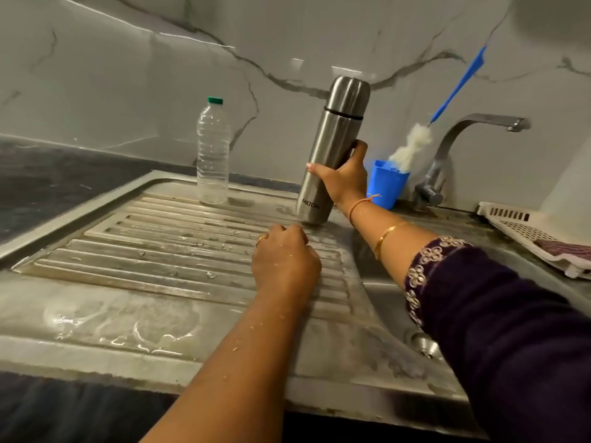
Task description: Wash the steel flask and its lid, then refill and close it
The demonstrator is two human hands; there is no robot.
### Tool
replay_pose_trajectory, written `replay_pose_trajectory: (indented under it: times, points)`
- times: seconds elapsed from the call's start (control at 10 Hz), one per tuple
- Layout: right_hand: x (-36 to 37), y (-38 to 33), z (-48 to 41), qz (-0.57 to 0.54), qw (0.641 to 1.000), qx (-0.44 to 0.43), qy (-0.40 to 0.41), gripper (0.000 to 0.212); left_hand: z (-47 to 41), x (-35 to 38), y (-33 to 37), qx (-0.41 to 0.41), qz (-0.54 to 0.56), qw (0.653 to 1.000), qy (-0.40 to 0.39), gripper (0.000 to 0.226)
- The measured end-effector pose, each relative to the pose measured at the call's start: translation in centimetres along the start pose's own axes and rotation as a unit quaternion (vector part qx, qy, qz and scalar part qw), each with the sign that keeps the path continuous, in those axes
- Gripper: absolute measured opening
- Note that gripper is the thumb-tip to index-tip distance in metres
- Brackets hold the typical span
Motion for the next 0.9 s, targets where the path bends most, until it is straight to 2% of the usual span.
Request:
replay_pose_trajectory:
  times: [0.1,0.2,0.5,0.6,0.8,0.9]
  points:
    - [0.9,0.0,-1.4,0.011,1.000,-0.017,-0.014,0.074,0.9,-0.5,1.0,0.012,-0.011,1.000,0.001,0.029]
    - [3.8,1.7,-1.6,0.027,0.998,-0.005,-0.062,0.075,0.1,0.5,0.1,-0.001,-0.029,1.000,0.000,0.029]
    - [4.0,3.1,-4.0,-0.054,0.986,0.108,-0.114,0.075,0.3,0.5,0.6,-0.005,-0.034,0.999,-0.004,0.028]
    - [3.8,3.5,-4.2,-0.056,0.981,0.118,-0.145,0.079,0.4,0.2,0.6,-0.002,-0.035,0.999,-0.003,0.029]
    - [3.7,3.4,-3.4,-0.044,0.982,0.101,-0.154,0.081,0.2,0.3,0.3,-0.005,-0.042,0.999,-0.007,0.030]
    - [3.7,3.6,-2.7,-0.052,0.982,0.110,-0.145,0.093,0.1,0.1,0.2,-0.002,-0.040,0.999,-0.011,0.030]
Point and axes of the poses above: each hand's wrist, its own z-axis away from the middle knuckle, its own x-axis out of the palm, y = z × x, the point moved 2 cm from there along -z, towards the middle knuckle, and after that the axes turned 11 degrees about y, right-handed, at the moved point
